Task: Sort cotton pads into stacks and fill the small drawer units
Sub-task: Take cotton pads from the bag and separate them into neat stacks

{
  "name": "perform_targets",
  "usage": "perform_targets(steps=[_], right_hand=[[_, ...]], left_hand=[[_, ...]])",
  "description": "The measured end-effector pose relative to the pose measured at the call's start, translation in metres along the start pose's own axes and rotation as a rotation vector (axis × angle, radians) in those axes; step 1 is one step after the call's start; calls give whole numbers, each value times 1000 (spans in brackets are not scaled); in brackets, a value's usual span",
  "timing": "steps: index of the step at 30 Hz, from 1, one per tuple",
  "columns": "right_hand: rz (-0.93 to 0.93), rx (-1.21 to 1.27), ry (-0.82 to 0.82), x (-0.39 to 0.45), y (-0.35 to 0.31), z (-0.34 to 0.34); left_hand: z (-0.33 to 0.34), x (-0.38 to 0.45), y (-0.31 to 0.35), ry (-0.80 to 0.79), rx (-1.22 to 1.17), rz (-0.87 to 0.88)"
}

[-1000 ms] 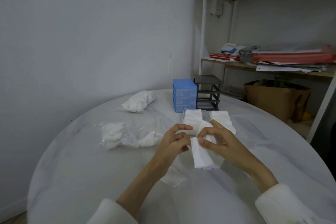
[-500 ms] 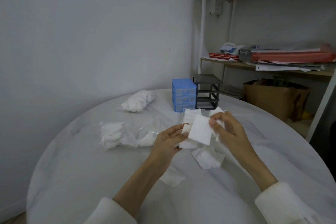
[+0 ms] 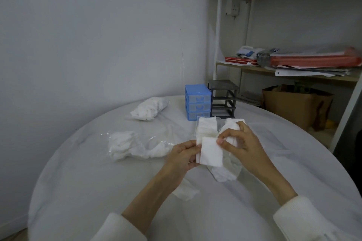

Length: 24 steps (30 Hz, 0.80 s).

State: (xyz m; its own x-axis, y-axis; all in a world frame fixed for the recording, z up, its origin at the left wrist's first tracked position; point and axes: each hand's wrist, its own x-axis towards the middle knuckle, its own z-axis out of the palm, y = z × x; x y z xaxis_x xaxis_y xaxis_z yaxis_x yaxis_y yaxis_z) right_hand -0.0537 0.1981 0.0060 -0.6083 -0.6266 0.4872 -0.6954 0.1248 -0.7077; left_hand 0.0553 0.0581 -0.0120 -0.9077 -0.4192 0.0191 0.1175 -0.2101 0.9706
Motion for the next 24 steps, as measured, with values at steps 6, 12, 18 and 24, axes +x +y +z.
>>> perform_targets(steps=[6,12,18,24], right_hand=[[-19,-59,1,0,-2,0],[-11,-103,20,1,-1,2],[-3,-117,4,-1,-2,6],[7,117,56,-3,-3,3]], left_hand=[[3,-2,2,-34,-10,-33],[6,-1,4,-16,-52,-64],[4,-4,-2,-53,39,-2],[-2,-1,-3,103,56,42]])
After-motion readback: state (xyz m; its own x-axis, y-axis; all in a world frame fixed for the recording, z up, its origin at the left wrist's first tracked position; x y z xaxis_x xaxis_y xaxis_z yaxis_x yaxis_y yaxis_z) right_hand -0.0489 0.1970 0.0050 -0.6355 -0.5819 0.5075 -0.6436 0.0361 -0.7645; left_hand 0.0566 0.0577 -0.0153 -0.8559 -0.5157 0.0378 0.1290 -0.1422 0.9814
